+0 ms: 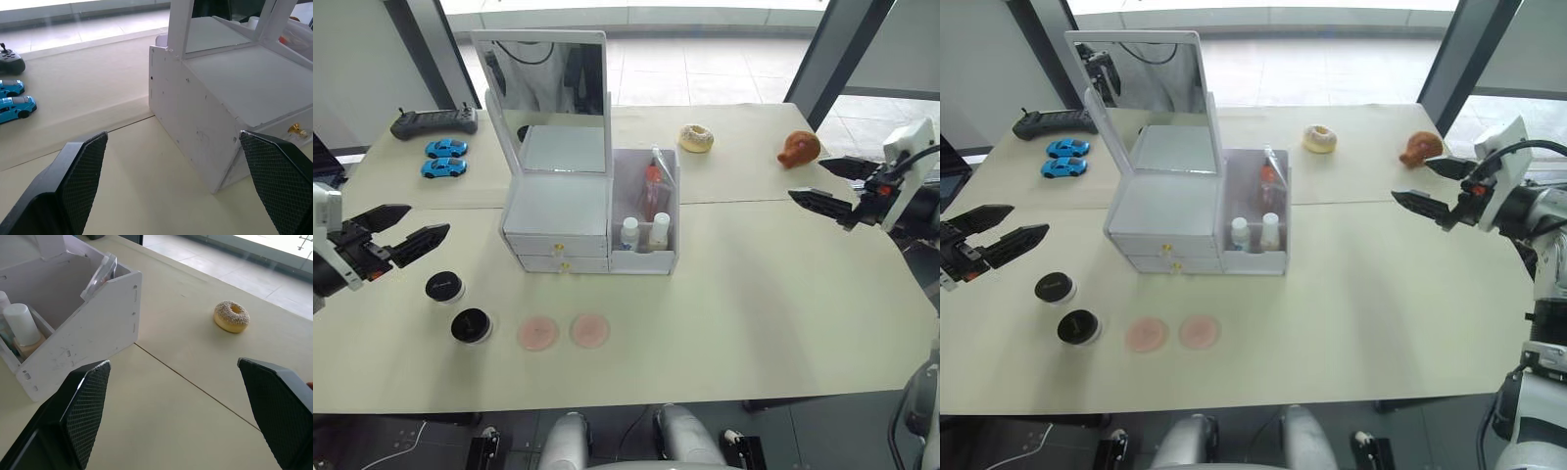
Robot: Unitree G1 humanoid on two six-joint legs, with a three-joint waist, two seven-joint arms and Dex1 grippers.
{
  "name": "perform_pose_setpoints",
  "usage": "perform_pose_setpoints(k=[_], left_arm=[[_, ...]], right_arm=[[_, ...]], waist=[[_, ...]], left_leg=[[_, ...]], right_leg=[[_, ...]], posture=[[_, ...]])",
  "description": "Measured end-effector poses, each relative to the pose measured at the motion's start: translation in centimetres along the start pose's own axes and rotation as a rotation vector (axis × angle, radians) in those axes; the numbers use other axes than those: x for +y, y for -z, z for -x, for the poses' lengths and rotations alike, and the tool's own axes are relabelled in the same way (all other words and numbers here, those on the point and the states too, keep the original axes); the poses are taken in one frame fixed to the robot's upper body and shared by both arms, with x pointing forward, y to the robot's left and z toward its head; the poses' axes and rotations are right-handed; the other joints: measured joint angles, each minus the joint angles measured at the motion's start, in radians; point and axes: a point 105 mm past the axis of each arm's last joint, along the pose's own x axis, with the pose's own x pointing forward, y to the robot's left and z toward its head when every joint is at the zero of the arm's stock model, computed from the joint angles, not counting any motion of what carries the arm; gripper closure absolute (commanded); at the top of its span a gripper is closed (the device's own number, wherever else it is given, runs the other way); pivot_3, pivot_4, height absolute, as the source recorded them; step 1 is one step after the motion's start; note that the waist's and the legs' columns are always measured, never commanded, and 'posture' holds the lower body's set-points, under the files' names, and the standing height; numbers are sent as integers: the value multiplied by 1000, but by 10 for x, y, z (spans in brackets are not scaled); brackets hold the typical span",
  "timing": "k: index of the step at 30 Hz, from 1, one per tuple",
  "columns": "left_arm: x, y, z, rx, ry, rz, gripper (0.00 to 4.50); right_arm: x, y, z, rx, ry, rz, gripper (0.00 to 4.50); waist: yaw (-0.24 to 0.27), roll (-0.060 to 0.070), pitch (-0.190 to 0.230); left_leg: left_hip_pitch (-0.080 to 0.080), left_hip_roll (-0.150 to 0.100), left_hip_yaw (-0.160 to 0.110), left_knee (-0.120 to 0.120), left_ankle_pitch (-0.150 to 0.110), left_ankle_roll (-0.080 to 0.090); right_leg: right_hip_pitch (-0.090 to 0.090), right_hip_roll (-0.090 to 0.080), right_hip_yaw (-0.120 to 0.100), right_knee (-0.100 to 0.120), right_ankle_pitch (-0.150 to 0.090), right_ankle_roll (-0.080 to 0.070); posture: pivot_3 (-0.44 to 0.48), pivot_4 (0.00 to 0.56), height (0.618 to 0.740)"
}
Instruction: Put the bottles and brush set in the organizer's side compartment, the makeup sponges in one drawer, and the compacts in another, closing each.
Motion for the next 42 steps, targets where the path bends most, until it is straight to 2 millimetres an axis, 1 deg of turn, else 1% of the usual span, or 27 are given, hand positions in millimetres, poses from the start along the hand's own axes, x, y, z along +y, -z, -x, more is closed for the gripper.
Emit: perform_pose_setpoints(k=[3,5,8,10,12,13,14,15,16,17,19,20,22,23,25,27,28,30,32,37,41,42], left_arm=[[8,10,6,21,-23,22,38],[10,11,6,21,-23,29,38],[12,6,5,10,-26,6,38],[13,-1,4,1,-24,-4,38],[11,-4,2,-2,-11,2,38],[8,-6,0,-4,2,2,38],[3,-6,-2,-6,21,3,38],[-2,-6,-5,-11,36,4,38],[-9,-5,-8,-21,51,13,38],[-16,-3,-11,-31,60,21,38],[-29,4,-12,-18,61,36,38],[-37,8,-11,-11,61,50,38],[-56,13,-13,-25,67,80,38],[-64,13,-16,-52,67,97,38],[-81,11,-21,-154,12,163,38],[-98,24,-24,-148,-8,221,38],[-111,34,-24,-144,-25,267,38],[-130,47,-28,-131,-37,320,38],[-142,53,-33,-130,-70,328,38],[-157,55,-51,-149,-173,247,38],[-162,60,-68,-150,-252,203,38],[-163,60,-73,-157,-265,206,327]], right_arm=[[-6,20,13,31,60,-34,0],[-8,24,16,35,78,-32,0],[-9,25,17,37,93,-28,0],[-8,18,12,16,98,-47,0],[-1,0,1,-33,62,-64,0],[6,-12,-5,-61,26,-59,0],[17,-24,-13,-80,-32,-51,0],[25,-31,-18,-91,-73,-42,0],[41,-40,-25,-89,-154,-52,0],[60,-44,-29,-64,-252,-57,0],[92,-46,-32,4,-420,-42,0],[104,-46,-32,30,-488,-39,0],[123,-49,-34,52,-590,-36,0],[129,-50,-34,57,-625,-32,0],[141,-55,-35,66,-695,-5,0],[146,-61,-36,59,-728,9,0],[147,-64,-36,51,-736,18,0],[150,-66,-37,46,-747,23,0],[155,-65,-38,45,-766,23,0],[157,-62,-42,60,-760,19,0],[162,-62,-41,84,-756,18,0],[163,-62,-40,88,-753,24,0]], waist=[[0,0,0],[-1,0,0],[-6,0,0],[-9,0,0],[-12,2,0],[-12,2,0],[-12,2,0],[-11,2,0],[-9,2,0],[-8,2,0],[-3,0,0],[-1,0,0],[2,-1,0],[6,-1,0],[13,-1,0],[12,-2,-1],[12,-3,-2],[15,-3,-2],[17,-4,-2],[16,-3,-2],[17,-3,-2],[16,-3,-2]], left_leg=[[0,0,1,0,0,0],[0,0,1,0,0,0],[0,1,1,0,0,0],[0,1,1,0,0,0],[0,1,1,-1,0,0],[0,1,1,-1,0,0],[0,1,1,-1,0,0],[0,1,1,-1,0,0],[0,1,0,-1,0,0],[0,1,0,-1,0,0],[-1,2,0,0,0,0],[-1,1,0,0,0,0],[-1,1,1,1,0,0],[-1,1,1,1,0,0],[-1,0,1,2,0,0],[-1,0,1,2,0,0],[-1,0,1,2,0,0],[-1,0,0,2,0,0],[-1,-1,0,2,0,0],[0,-2,1,3,0,0],[-1,-2,1,3,0,0],[-1,-3,1,3,0,0]], right_leg=[[0,0,1,0,0,0],[-1,0,1,0,0,0],[-1,1,1,1,0,0],[-1,1,1,1,0,0],[-1,1,1,1,0,0],[-1,1,1,1,0,0],[-1,1,1,2,0,1],[-1,1,1,2,0,1],[-1,1,1,2,0,1],[-1,1,1,1,0,1],[0,0,0,1,0,1],[0,-1,0,1,0,1],[0,-2,0,0,0,1],[0,-3,0,0,0,2],[1,-3,0,-1,1,3],[1,-2,1,-1,1,3],[1,-2,1,-1,1,2],[1,-1,2,-1,1,2],[2,-1,2,-1,1,2],[2,-1,6,-1,1,2],[2,0,6,-1,1,3],[2,0,6,-1,1,3]], posture=[[0,150,740],[0,150,740],[0,150,740],[0,150,740],[0,150,740],[0,150,740],[0,150,740],[0,150,740],[0,150,740],[0,150,740],[0,150,740],[0,150,740],[0,150,740],[0,150,740],[0,150,740],[0,150,740],[0,150,740],[0,150,740],[0,150,740],[0,150,740],[0,150,740],[0,150,740]])
